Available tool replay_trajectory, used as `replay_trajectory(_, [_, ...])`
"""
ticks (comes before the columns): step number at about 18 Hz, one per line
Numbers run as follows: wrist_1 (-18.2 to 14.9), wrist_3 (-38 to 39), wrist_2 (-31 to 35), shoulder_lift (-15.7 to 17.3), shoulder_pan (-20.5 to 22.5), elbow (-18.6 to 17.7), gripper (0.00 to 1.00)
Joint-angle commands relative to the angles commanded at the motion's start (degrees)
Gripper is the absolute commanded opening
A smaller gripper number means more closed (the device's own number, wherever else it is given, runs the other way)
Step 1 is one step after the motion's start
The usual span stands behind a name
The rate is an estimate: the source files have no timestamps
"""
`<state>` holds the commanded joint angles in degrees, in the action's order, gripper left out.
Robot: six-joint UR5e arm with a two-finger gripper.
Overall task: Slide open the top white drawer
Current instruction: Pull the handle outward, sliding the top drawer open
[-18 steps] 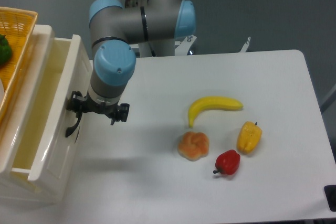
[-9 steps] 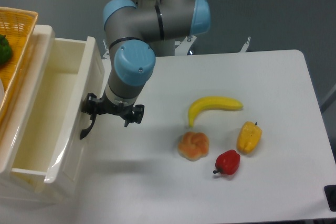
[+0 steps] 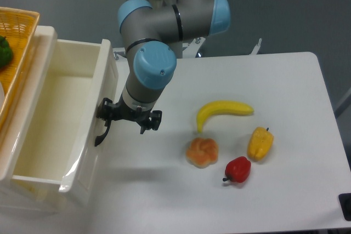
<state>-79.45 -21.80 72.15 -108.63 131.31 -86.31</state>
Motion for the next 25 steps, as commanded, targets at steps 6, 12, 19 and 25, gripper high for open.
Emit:
replay_trajectory(6, [-0.1,-0.1,0.2,0.0,1.5,0.0,1.00])
replay_trajectory(12, [-0.2,0.0,-0.1,0.0,3.0,0.0,1.00])
replay_trajectory(19, [-0.2,0.0,-0.2,-0.1,3.6,0.1,1.00])
replay_trajectory(25, [-0.3,0.1,-0.9,0.0,4.6,0.1,1.00])
